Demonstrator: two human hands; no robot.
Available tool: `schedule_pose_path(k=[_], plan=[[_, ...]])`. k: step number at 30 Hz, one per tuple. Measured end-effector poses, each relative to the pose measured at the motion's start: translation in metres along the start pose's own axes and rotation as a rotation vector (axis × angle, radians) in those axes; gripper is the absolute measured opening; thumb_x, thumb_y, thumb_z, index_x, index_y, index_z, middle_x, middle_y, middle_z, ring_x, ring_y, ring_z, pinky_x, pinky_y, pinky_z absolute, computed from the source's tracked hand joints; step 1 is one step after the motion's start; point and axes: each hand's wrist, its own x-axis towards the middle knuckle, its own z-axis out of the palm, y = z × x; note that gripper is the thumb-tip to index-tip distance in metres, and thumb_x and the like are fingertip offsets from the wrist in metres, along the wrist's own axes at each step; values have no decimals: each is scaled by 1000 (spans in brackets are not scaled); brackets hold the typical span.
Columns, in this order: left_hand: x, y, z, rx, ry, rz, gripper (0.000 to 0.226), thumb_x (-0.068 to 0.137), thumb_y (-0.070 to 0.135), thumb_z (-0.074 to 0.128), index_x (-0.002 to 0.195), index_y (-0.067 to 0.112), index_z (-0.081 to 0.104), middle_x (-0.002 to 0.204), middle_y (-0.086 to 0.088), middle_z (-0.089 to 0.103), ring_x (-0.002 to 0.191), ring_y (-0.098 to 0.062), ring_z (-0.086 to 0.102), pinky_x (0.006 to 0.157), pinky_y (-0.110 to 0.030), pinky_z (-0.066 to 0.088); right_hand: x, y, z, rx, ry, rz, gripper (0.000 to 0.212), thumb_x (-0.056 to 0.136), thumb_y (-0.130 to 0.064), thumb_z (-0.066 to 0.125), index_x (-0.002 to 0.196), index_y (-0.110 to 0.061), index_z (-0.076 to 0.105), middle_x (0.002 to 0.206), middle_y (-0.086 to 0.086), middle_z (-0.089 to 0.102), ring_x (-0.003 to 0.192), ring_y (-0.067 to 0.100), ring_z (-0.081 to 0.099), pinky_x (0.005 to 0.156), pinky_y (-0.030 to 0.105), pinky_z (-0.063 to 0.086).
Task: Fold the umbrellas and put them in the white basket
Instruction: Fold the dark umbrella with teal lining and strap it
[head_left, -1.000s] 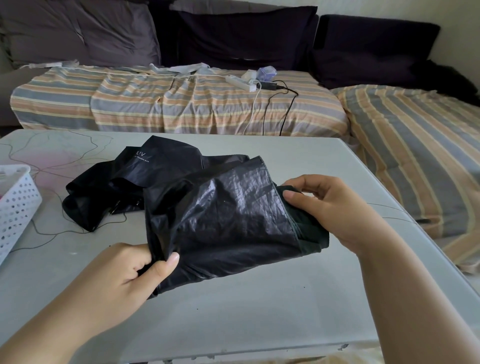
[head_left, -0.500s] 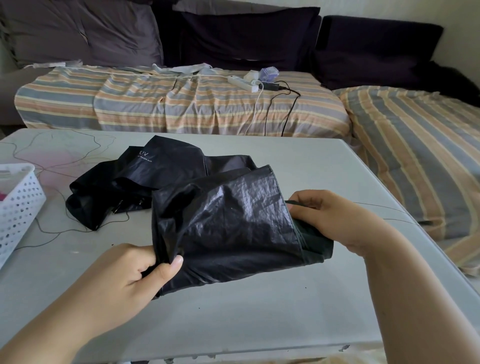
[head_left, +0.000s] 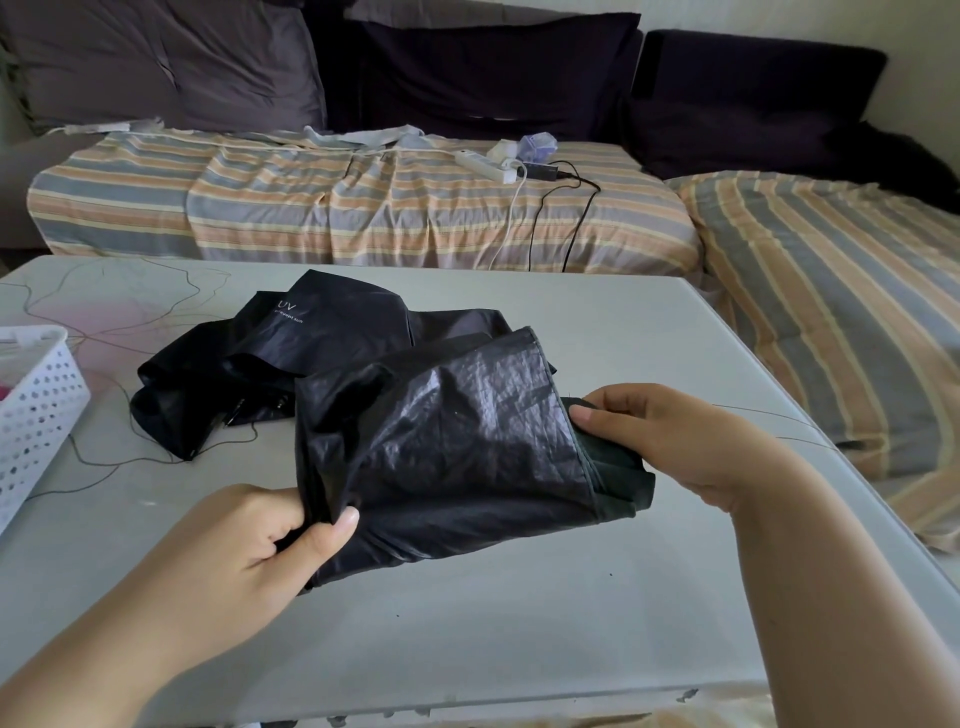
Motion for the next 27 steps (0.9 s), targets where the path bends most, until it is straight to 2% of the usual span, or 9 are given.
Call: schedule_pose_path(k=[3, 6, 9, 13, 15, 18, 21, 24, 27], plan=[[0, -3, 2, 62, -11, 34, 61, 69, 85, 31, 51, 28, 33, 40, 3, 23, 36, -9, 20, 40, -18, 16, 2, 1, 4, 88, -4, -62, 14, 88, -10, 66, 101, -17, 69, 99, 3, 74, 93, 14, 69, 87, 28, 53], [1, -4, 3, 80, -1, 28, 51, 71, 74, 35, 50, 28, 34, 40, 3, 22, 37, -9, 20, 40, -19, 17, 4, 1, 6, 92, 69, -120, 22, 82, -2, 71, 96, -20, 71, 88, -7, 72, 89, 10, 67, 84, 26, 53], [1, -5, 3, 73, -5, 26, 63, 68, 88, 28, 51, 28, 34, 40, 2, 23, 37, -9, 21, 40, -19, 16, 4, -2, 6, 85, 122, -121, 17, 79, -5, 74, 88, -19, 72, 79, -4, 66, 81, 12, 63, 82, 27, 55], [2, -5, 4, 96, 0, 33, 48, 71, 70, 36, 50, 27, 33, 40, 2, 21, 37, -10, 20, 40, -19, 16, 6, 0, 7, 36, 168, -15, 12, 79, -27, 75, 83, -16, 73, 85, 5, 73, 80, 17, 65, 87, 36, 51], [2, -4, 4, 96, -19, 37, 54, 71, 77, 36, 51, 27, 33, 40, 3, 21, 37, -10, 20, 40, -19, 16, 6, 1, 8, -2, 189, 5, 16, 80, -33, 73, 78, -17, 73, 83, 4, 74, 79, 18, 65, 83, 34, 50], [1, -4, 3, 86, -15, 20, 54, 69, 78, 37, 52, 26, 34, 40, 2, 21, 37, -10, 20, 40, -19, 16, 3, -4, 10, 69, 227, -91, 12, 81, -19, 74, 70, -18, 71, 76, 6, 70, 70, 13, 61, 74, 28, 49], [3, -2, 3, 62, -12, -6, 49, 69, 70, 35, 49, 26, 32, 40, 1, 22, 38, -10, 20, 41, -20, 15, 0, -8, 11, 2, 352, -266, 19, 82, -19, 73, 66, -21, 65, 66, -6, 64, 53, 3, 50, 58, 15, 41], [3, 2, -1, -15, 2, -57, 50, 65, 70, 37, 45, 24, 30, 38, -1, 25, 36, -8, 19, 40, -19, 14, -3, -13, 12, 55, 276, -329, 20, 93, -23, 60, 73, -18, 60, 58, -11, 58, 50, 3, 46, 50, 13, 37], [1, 4, -2, -32, -2, -84, 51, 63, 70, 37, 44, 23, 28, 38, -1, 25, 36, -8, 20, 40, -19, 15, -7, -15, 9, 66, 152, -293, 22, 93, -30, 55, 78, -16, 63, 64, -8, 61, 58, 4, 52, 55, 14, 40]])
